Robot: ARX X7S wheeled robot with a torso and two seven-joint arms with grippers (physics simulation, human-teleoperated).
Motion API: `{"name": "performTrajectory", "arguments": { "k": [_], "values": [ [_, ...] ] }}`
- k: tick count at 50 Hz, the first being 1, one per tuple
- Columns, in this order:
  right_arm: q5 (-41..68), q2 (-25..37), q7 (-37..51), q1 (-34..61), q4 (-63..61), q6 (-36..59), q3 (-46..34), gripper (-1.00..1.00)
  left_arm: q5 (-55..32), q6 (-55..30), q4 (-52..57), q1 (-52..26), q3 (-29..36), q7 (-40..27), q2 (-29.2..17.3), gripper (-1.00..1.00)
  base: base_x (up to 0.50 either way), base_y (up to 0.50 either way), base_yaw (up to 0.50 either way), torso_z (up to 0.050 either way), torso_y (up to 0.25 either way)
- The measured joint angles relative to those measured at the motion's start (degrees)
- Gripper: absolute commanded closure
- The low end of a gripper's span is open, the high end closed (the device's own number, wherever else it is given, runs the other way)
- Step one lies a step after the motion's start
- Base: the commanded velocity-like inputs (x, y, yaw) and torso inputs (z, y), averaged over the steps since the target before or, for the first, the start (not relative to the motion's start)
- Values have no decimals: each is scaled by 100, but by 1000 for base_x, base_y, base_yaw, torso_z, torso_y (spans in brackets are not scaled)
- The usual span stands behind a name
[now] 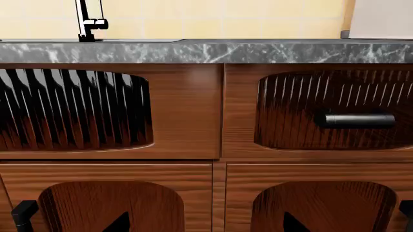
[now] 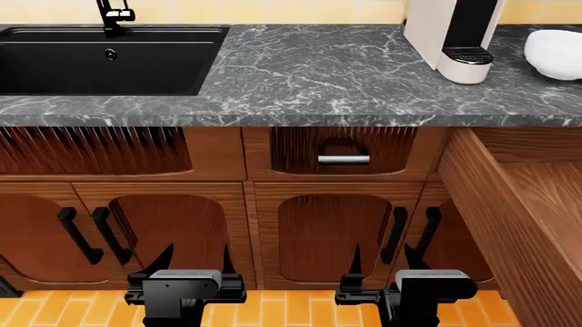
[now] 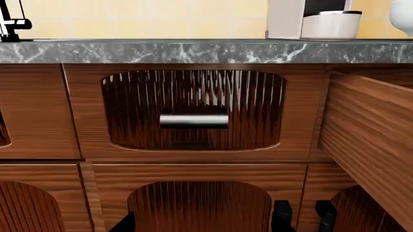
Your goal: Place the bar in the bowl and close the drawer.
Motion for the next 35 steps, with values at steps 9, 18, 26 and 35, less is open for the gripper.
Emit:
{"name": "performTrajectory", "arguments": {
  "k": [9, 18, 26, 35],
  "values": [
    [70, 101, 108, 0, 16, 5, -137, -100, -64, 10, -9, 2, 128, -118, -99, -100, 0, 0, 0, 0, 0],
    [149, 217, 231, 0, 29, 8, -289, -100, -183, -29, 31, 13, 274, -217, -220, -100, 0, 0, 0, 0, 0],
    [224, 303, 320, -4, 26, 3, -397, -100, -326, -80, 83, 23, 363, -273, -304, -100, 0, 0, 0, 6, 0],
    [288, 383, 409, 0, 33, 14, -499, -100, -546, -210, 146, 1, 392, -338, -371, -100, 0, 0, 0, 50, 0]
  ]
}}
